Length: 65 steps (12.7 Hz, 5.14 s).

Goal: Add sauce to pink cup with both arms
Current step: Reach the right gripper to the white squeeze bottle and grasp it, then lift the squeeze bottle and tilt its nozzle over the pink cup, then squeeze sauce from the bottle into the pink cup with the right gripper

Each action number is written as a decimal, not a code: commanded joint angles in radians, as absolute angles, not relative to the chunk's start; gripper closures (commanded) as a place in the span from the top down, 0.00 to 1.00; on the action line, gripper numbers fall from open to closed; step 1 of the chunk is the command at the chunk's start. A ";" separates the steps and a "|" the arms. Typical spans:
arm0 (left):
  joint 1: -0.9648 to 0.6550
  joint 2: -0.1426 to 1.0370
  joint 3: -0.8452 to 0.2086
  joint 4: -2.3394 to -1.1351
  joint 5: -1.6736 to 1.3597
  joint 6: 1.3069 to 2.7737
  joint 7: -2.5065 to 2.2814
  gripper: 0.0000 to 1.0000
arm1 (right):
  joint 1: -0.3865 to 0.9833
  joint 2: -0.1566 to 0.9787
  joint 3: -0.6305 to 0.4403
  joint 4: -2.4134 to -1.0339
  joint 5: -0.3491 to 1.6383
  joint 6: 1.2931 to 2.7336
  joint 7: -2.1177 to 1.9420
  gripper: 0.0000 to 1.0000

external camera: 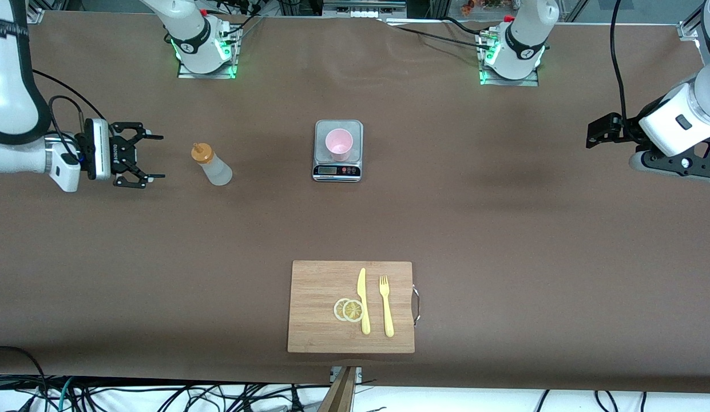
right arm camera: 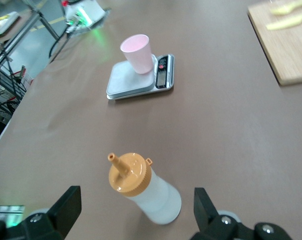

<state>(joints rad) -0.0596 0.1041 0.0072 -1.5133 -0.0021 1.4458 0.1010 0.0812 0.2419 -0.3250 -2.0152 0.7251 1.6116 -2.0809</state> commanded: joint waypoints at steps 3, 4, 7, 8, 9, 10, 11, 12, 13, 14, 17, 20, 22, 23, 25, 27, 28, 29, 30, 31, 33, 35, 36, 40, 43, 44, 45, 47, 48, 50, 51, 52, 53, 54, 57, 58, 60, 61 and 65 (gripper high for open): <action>-0.054 0.130 -0.005 -1.470 0.021 1.430 0.114 1.00 | 0.072 0.447 -0.396 -2.026 0.900 1.480 -2.608 1.00; -0.049 0.132 -0.005 -1.470 0.017 1.430 0.114 1.00 | 0.068 0.493 -0.400 -2.025 0.941 1.453 -2.687 1.00; -0.051 0.132 -0.005 -1.470 0.014 1.430 0.114 1.00 | 0.067 0.592 -0.407 -2.025 0.988 1.424 -2.804 1.00; -0.051 0.132 -0.005 -1.470 0.015 1.430 0.114 1.00 | 0.069 0.613 -0.405 -2.026 1.020 1.424 -2.838 1.00; -0.046 0.132 -0.005 -1.470 0.012 1.430 0.114 1.00 | 0.071 0.633 -0.400 -2.026 1.041 1.422 -2.848 1.00; -0.046 0.132 -0.003 -1.470 0.014 1.430 0.112 1.00 | 0.075 0.649 -0.396 -2.028 1.070 1.420 -2.849 1.00; -0.048 0.132 -0.003 -1.470 0.018 1.431 0.112 1.00 | 0.080 0.658 -0.385 -2.032 1.095 1.419 -2.849 1.00; -0.048 0.133 -0.003 -1.470 0.015 1.431 0.113 1.00 | 0.083 0.666 -0.371 -2.043 1.120 1.419 -2.849 1.00; -0.048 0.133 -0.003 -1.470 0.018 1.431 0.114 1.00 | 0.087 0.673 -0.362 -2.052 1.149 1.419 -2.850 1.00; -0.048 0.138 -0.003 -1.468 0.017 1.431 0.114 1.00 | 0.097 0.679 -0.356 -2.056 1.169 1.419 -2.852 1.00; -0.057 0.163 -0.005 -1.424 0.018 1.430 0.112 1.00 | 0.115 0.681 -0.351 -2.056 1.193 1.420 -2.850 1.00; -0.054 0.164 -0.005 -1.424 0.014 1.430 0.112 1.00 | 0.118 0.683 -0.339 -2.056 1.230 1.420 -2.850 0.75; -0.051 0.164 -0.005 -1.424 0.012 1.430 0.112 1.00 | 0.123 0.681 -0.337 -2.051 1.235 1.428 -2.849 0.21; -0.055 0.164 -0.005 -1.424 0.012 1.430 0.112 1.00 | 0.124 0.680 -0.337 -2.049 1.235 1.433 -2.843 0.13; -0.058 0.164 -0.005 -1.422 0.012 1.430 0.112 1.00 | 0.127 0.672 -0.337 -2.046 1.239 1.442 -2.838 0.08; -0.058 0.164 -0.005 -1.422 0.012 1.430 0.112 1.00 | 0.152 0.669 -0.337 -2.046 1.265 1.443 -2.830 0.01; -0.058 0.164 -0.005 -1.422 0.012 1.430 0.112 1.00 | 0.178 0.645 -0.339 -2.046 1.269 1.463 -2.795 0.01; -0.058 0.164 -0.005 -1.422 0.012 1.430 0.112 1.00 | 0.204 0.608 -0.342 -2.046 1.264 1.498 -2.755 0.01; -0.057 0.164 -0.005 -1.422 0.012 1.430 0.113 1.00 | 0.231 0.576 -0.342 -2.051 1.258 1.540 -2.702 0.01; -0.057 0.164 -0.005 -1.422 0.012 1.430 0.112 1.00 | 0.257 0.546 -0.342 -2.054 1.256 1.570 -2.650 0.01; -0.057 0.164 -0.005 -1.422 0.012 1.430 0.114 1.00 | 0.332 0.468 -0.354 -2.071 1.252 1.668 -2.564 0.01; -0.057 0.164 -0.005 -1.422 0.012 1.430 0.114 1.00 | 0.417 0.361 -0.364 -2.114 1.198 1.802 -2.435 0.01; -0.057 0.164 -0.005 -1.422 0.012 1.430 0.112 1.00 | 0.461 0.315 -0.364 -2.132 1.166 1.877 -2.369 0.01; -0.057 0.164 -0.005 -1.422 0.011 1.430 0.114 1.00 | 0.628 0.201 -0.364 -2.177 1.002 2.083 -2.049 0.01; -0.057 0.164 -0.005 -1.422 0.011 1.430 0.114 1.00 | 0.739 0.158 -0.364 -2.204 0.852 2.198 -1.805 0.01; -0.057 0.164 -0.005 -1.422 0.011 1.430 0.114 1.00 | 0.776 0.152 -0.362 -2.204 0.771 2.216 -1.696 0.01; -0.057 0.164 -0.005 -1.422 0.011 1.430 0.114 1.00 | 0.805 0.146 -0.361 -2.203 0.676 2.226 -1.593 0.01; -0.057 0.164 -0.005 -1.422 0.011 1.430 0.114 1.00 | 0.833 0.129 -0.347 -2.197 0.464 2.229 -1.371 0.01; -0.057 0.164 -0.005 -1.422 0.011 1.430 0.114 1.00 | 0.842 0.123 -0.318 -2.195 0.381 2.227 -1.273 0.01; -0.057 0.164 -0.005 -1.422 0.011 1.430 0.112 1.00 | 0.844 0.121 -0.258 -2.187 0.263 2.224 -1.098 0.01; -0.057 0.164 -0.005 -1.420 0.011 1.430 0.113 1.00 | 0.844 0.123 -0.235 -2.177 0.214 2.220 -1.022 0.01; -0.057 0.164 -0.005 -1.420 0.011 1.430 0.112 1.00 | 0.847 0.124 -0.210 -2.175 0.175 2.220 -0.955 0.01; -0.057 0.164 -0.005 -1.422 0.011 1.430 0.112 1.00 | 0.851 0.126 -0.192 -2.175 0.143 2.218 -0.901 0.01; -0.057 0.164 -0.005 -1.420 0.011 1.430 0.112 1.00 | 0.854 0.127 -0.170 -2.175 0.106 2.218 -0.847 0.01; -0.058 0.164 -0.005 -1.422 0.011 1.430 0.112 1.00 | 0.859 0.153 -0.109 -2.107 -0.046 2.113 -0.666 0.01; -0.058 0.164 -0.005 -1.420 0.011 1.430 0.112 1.00 | 0.861 0.169 -0.091 -2.071 -0.078 2.064 -0.625 0.01; -0.058 0.164 -0.005 -1.420 0.011 1.430 0.112 1.00 | 0.873 0.193 -0.075 -2.024 -0.121 2.004 -0.569 0.01; -0.058 0.164 -0.005 -1.420 0.011 1.430 0.112 1.00 | 0.882 0.201 -0.075 -2.011 -0.139 1.988 -0.552 0.01; -0.058 0.164 -0.005 -1.420 0.011 1.430 0.112 1.00 | 0.893 0.271 -0.046 -1.942 -0.219 1.919 -0.491 0.01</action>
<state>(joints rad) -0.0574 0.1513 -0.0013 -1.4535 -0.0021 1.4473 0.1010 0.8851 0.2256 -0.0655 -2.0157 -0.1649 1.9915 -0.5410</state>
